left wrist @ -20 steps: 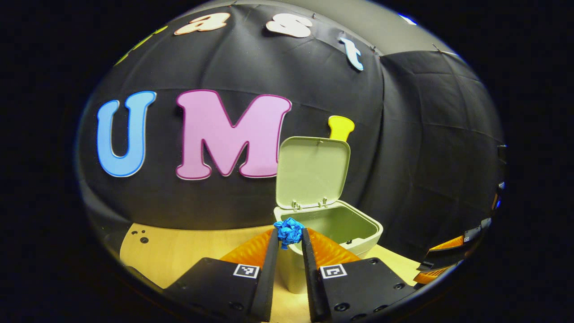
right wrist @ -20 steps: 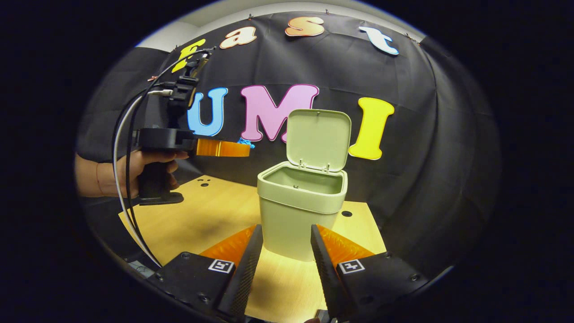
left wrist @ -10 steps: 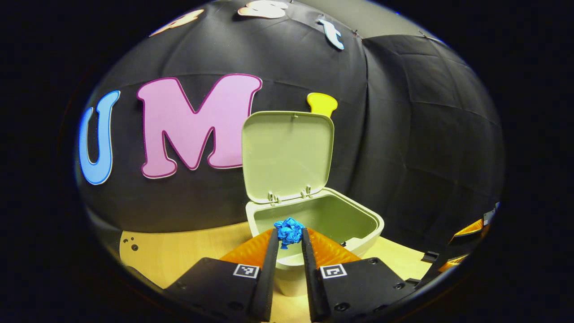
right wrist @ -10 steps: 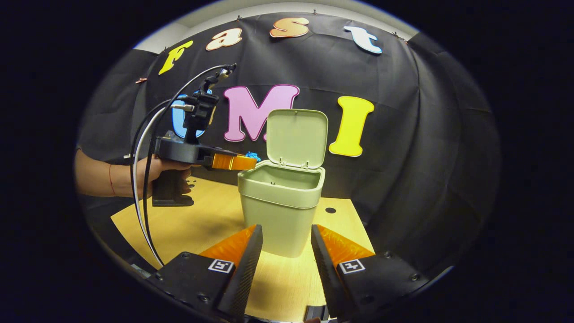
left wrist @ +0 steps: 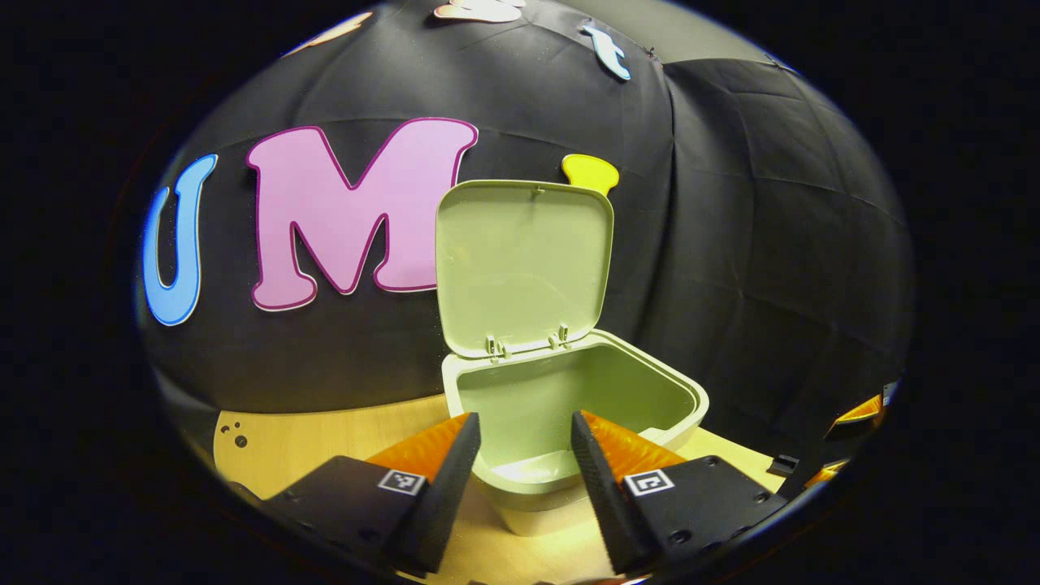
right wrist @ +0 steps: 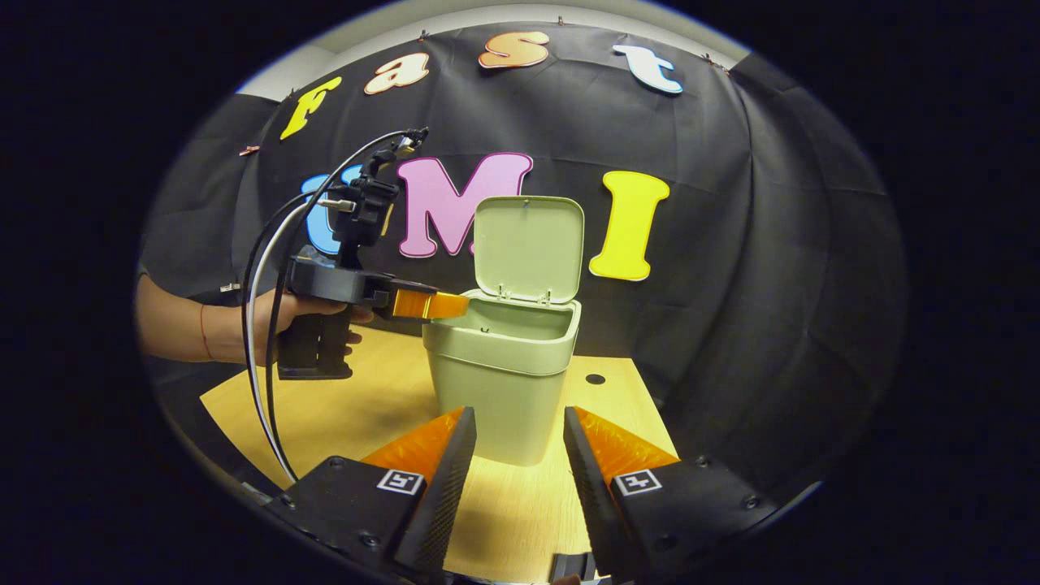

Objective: Press the lid of the desktop garbage bin to open it, pick up the crumpled paper on the desktop and throw it into the bin, then pick up the pop can on the desktop and drop it into the bin, and finally close the garbage bin lid.

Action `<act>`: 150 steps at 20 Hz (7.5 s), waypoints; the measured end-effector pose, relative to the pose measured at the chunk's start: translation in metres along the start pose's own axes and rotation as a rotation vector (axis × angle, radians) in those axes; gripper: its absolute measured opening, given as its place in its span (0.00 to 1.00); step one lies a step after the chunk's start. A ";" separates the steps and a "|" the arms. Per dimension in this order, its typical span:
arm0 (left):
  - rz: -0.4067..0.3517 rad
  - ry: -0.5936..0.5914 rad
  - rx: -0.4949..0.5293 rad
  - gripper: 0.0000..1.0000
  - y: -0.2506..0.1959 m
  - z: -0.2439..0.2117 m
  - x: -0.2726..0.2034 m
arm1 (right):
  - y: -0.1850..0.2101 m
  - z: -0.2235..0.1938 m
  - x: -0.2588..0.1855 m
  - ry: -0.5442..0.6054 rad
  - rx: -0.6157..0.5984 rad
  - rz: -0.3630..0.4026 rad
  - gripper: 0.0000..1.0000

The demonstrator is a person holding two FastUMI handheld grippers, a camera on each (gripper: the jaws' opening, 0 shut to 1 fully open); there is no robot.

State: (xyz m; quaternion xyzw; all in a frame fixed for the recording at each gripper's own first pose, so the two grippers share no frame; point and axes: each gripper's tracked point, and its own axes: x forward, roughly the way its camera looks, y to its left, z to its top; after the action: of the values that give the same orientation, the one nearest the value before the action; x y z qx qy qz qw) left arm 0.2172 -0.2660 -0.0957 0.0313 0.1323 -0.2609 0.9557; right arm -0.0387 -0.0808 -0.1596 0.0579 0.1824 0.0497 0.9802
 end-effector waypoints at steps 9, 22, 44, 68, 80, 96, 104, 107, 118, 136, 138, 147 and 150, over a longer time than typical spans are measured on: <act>0.088 -0.062 -0.015 0.89 0.022 0.013 -0.059 | 0.026 -0.004 0.010 0.013 -0.005 0.095 0.85; 0.271 -0.056 -0.081 0.89 0.077 -0.014 -0.177 | 0.121 -0.065 0.024 0.175 -0.087 0.388 0.90; 0.410 0.016 -0.191 0.89 0.083 -0.071 -0.257 | 0.156 -0.193 0.037 0.491 -0.166 0.491 0.90; 0.392 0.013 -0.164 0.89 0.081 -0.065 -0.247 | 0.128 -0.023 0.047 0.184 -0.056 0.413 0.83; 0.380 0.009 -0.159 0.89 0.079 -0.061 -0.248 | 0.063 0.118 0.090 -0.111 0.016 0.254 0.83; 0.401 0.022 -0.168 0.89 0.082 -0.065 -0.250 | -0.012 0.078 0.156 0.043 -0.005 0.050 0.83; 0.406 0.033 -0.168 0.89 0.082 -0.069 -0.250 | -0.021 0.052 0.171 0.140 0.012 0.017 0.83; 0.407 0.031 -0.168 0.89 0.083 -0.068 -0.249 | -0.024 0.046 0.171 0.159 0.018 0.007 0.83; 0.408 0.035 -0.164 0.89 0.084 -0.068 -0.248 | -0.027 0.041 0.172 0.163 0.017 0.000 0.83; 0.423 0.028 -0.171 0.89 0.091 -0.066 -0.250 | -0.033 0.244 0.198 -0.340 0.081 0.002 0.88; 0.430 0.026 -0.174 0.89 0.092 -0.065 -0.250 | -0.035 0.255 0.205 -0.365 0.094 -0.004 0.89; 0.468 0.028 -0.194 0.89 0.109 -0.067 -0.241 | -0.042 0.267 0.240 -0.403 0.128 -0.019 0.88; 0.473 0.029 -0.194 0.89 0.113 -0.064 -0.233 | -0.050 0.277 0.257 -0.433 0.152 -0.041 0.88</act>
State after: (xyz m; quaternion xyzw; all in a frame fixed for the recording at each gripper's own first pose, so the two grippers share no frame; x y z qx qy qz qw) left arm 0.0660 -0.0463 -0.0959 -0.0266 0.1592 -0.0156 0.9868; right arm 0.3044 -0.1265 -0.0003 0.1371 -0.0279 0.0021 0.9902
